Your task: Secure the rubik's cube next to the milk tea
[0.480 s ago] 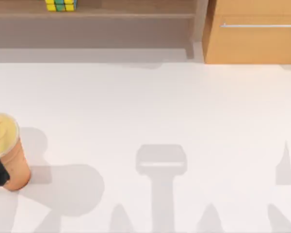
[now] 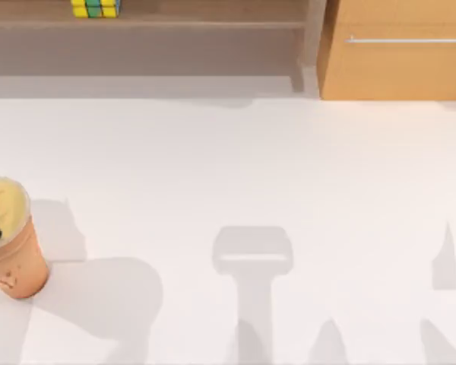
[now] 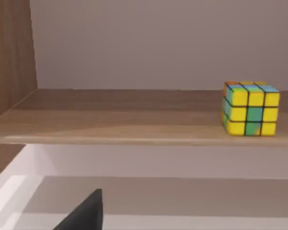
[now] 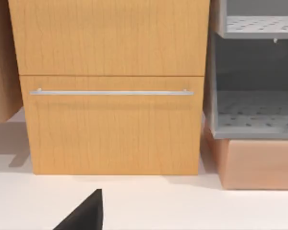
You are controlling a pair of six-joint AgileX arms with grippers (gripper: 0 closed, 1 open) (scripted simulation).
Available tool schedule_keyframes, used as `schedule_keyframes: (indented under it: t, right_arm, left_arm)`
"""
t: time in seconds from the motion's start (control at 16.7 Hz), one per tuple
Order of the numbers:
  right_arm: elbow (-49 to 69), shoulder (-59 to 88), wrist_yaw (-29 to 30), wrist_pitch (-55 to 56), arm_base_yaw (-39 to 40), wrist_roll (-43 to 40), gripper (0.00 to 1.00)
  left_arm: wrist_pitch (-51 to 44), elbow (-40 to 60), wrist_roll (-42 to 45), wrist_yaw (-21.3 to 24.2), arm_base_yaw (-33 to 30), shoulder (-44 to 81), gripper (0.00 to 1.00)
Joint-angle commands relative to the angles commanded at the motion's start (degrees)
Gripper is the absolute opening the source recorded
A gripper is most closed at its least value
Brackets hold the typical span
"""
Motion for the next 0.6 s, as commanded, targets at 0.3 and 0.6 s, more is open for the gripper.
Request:
schedule_keyframes:
  t: [0.3,0.6]
  right_arm:
    - [0.0,0.0,0.0,0.0,0.0,0.0,1.00]
    - [0.0,0.0,0.0,0.0,0.0,0.0,1.00]
  left_arm:
    - [15.9,13.2,0.2,-3.6,-3.4,26.8,1.00]
    - [32.4,26.8,0.0,-7.2,-7.5,60.8,1.00]
